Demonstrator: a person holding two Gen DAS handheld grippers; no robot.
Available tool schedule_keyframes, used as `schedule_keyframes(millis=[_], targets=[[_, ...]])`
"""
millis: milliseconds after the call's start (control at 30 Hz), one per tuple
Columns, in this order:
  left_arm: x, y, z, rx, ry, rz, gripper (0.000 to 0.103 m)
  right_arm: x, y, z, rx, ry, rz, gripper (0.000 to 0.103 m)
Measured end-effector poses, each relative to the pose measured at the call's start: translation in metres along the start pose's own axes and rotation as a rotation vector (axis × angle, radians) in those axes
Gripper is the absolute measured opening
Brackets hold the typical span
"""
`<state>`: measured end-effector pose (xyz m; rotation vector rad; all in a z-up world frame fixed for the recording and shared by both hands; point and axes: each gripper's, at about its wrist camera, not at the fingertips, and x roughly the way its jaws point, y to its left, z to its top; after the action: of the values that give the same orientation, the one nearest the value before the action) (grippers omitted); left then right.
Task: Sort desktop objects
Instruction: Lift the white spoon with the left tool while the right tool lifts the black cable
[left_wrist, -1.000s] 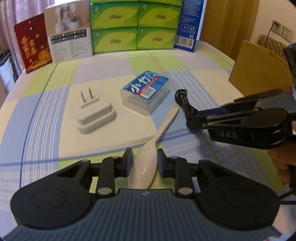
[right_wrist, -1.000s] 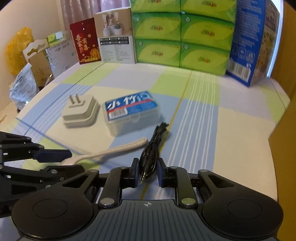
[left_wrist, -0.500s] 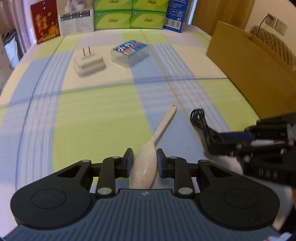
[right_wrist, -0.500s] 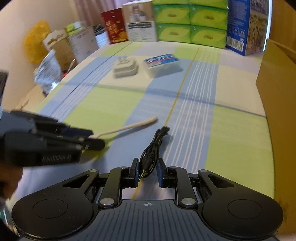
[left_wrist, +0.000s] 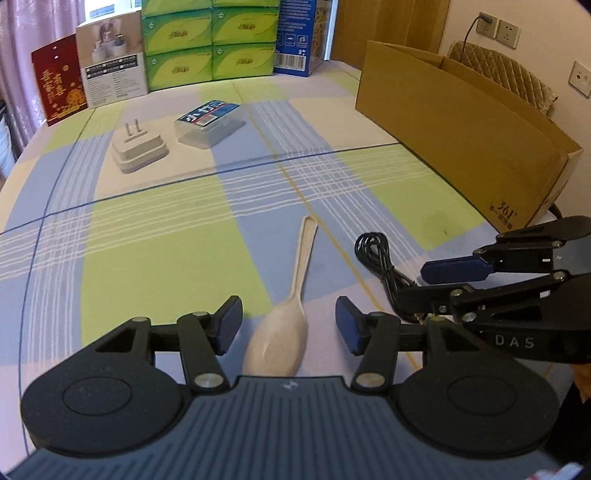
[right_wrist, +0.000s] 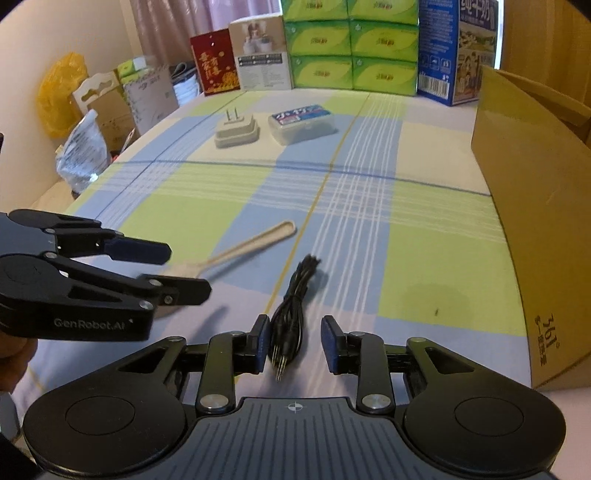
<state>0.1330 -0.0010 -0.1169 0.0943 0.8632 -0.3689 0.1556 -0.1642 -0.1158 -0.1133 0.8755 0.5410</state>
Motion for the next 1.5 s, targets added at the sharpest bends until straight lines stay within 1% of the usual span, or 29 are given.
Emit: schedule_keyframes(millis=[67, 100, 133, 167, 233, 333, 433, 533, 567, 600, 733, 867, 1200, 1433, 1467, 1500], targets=[[0.006, 0.000, 0.004, 0.022, 0.010, 0.002, 0.049, 0.002, 0.000, 0.001, 0.000, -0.010, -0.006, 0.029], [0.009, 0.001, 0.006, 0.034, 0.014, 0.002, 0.046, 0.003, 0.001, 0.001, -0.001, -0.011, -0.007, 0.029], [0.012, 0.002, 0.007, 0.045, 0.017, 0.003, 0.038, 0.004, 0.001, 0.001, -0.002, -0.012, -0.006, 0.029], [0.016, 0.003, 0.008, 0.053, 0.023, 0.004, 0.035, 0.005, 0.001, 0.000, -0.002, -0.015, -0.007, 0.029], [0.022, 0.005, 0.011, 0.061, 0.039, 0.013, 0.021, 0.006, 0.001, 0.001, -0.007, -0.020, -0.011, 0.029], [0.024, 0.005, 0.014, 0.077, 0.051, 0.003, 0.013, 0.007, 0.000, 0.001, -0.006, -0.025, -0.012, 0.031], [0.025, 0.002, 0.014, 0.099, 0.059, 0.006, 0.012, 0.008, -0.001, 0.001, -0.003, -0.029, -0.013, 0.032], [0.025, 0.003, 0.015, 0.079, 0.072, 0.000, 0.012, 0.008, -0.001, 0.001, -0.005, -0.031, -0.015, 0.033], [0.024, 0.004, 0.015, 0.068, 0.072, 0.000, 0.010, 0.008, 0.000, 0.001, -0.008, -0.032, -0.017, 0.033], [0.023, 0.004, 0.015, 0.059, 0.069, 0.002, 0.004, 0.008, 0.000, 0.002, -0.008, -0.035, -0.018, 0.033], [0.020, 0.007, 0.015, 0.029, 0.068, -0.004, 0.003, 0.008, -0.001, 0.002, -0.002, -0.042, -0.022, 0.034], [0.018, 0.007, 0.015, 0.024, 0.063, 0.001, 0.003, 0.009, 0.001, 0.003, 0.003, -0.052, -0.024, 0.034], [0.014, 0.012, 0.018, -0.027, 0.046, 0.001, 0.003, 0.017, 0.005, 0.003, 0.009, -0.059, -0.032, 0.034], [0.014, 0.012, 0.019, -0.039, 0.049, -0.001, 0.003, 0.025, 0.017, 0.001, -0.043, -0.071, -0.052, 0.033], [0.013, 0.012, 0.019, -0.039, 0.049, -0.001, 0.003, 0.025, 0.018, 0.001, -0.046, -0.072, -0.057, 0.033], [0.013, 0.011, 0.019, -0.039, 0.048, 0.000, 0.003, 0.026, 0.018, 0.002, -0.052, -0.072, -0.062, 0.029]])
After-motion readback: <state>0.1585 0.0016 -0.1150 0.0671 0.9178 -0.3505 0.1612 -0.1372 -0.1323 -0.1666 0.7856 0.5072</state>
